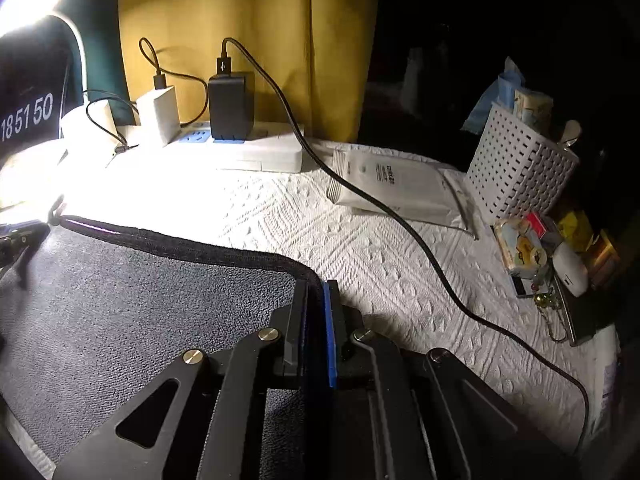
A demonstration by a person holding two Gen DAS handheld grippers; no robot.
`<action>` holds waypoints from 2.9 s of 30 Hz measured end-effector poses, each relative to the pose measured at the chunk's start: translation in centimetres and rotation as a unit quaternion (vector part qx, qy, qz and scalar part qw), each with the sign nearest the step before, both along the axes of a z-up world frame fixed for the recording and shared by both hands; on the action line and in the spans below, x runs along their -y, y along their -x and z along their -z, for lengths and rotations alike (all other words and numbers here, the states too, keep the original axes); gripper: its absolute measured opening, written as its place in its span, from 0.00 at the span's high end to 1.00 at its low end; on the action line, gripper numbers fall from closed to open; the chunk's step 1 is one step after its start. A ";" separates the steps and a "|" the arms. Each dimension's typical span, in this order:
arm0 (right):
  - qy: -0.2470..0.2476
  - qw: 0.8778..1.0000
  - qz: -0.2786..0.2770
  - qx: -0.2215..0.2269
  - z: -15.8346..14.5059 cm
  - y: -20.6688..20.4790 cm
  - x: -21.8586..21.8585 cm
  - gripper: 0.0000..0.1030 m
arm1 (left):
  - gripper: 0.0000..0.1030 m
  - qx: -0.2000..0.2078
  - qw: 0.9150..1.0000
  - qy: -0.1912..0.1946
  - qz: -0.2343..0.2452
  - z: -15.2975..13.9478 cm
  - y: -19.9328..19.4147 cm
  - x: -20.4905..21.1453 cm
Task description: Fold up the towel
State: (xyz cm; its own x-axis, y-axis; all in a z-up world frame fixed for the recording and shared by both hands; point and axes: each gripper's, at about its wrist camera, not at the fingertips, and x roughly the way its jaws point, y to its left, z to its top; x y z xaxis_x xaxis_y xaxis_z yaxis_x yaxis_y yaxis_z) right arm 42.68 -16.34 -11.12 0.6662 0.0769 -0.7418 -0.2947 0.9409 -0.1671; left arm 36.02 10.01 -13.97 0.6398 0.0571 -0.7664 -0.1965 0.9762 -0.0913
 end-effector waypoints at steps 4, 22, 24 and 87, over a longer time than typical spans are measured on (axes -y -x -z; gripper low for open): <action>0.006 1.000 0.000 0.000 0.1 0.1 -0.1 0.84 | 0.66 0.004 1.000 0.009 -0.007 -0.2 0.2 -0.5; -0.009 1.000 0.007 -0.002 -1.0 1.8 0.1 0.64 | 0.36 0.031 0.999 0.007 0.000 -2.9 3.1 0.0; -0.011 1.000 0.008 0.000 -1.3 2.3 0.2 0.64 | 0.36 0.033 0.999 0.008 0.002 -3.1 3.6 0.2; -0.062 0.995 -0.022 0.078 -9.0 20.0 1.0 0.64 | 0.13 0.164 0.985 0.030 0.037 -9.6 21.5 6.6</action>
State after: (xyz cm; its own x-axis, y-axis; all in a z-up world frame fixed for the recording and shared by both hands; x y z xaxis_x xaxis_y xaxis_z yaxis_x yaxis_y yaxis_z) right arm 22.70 -17.39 -2.15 0.7661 0.1933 -0.6130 -0.3158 0.9439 -0.0969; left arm 14.50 3.45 -4.40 0.8549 -0.0390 -0.5174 -0.0746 0.9776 -0.1969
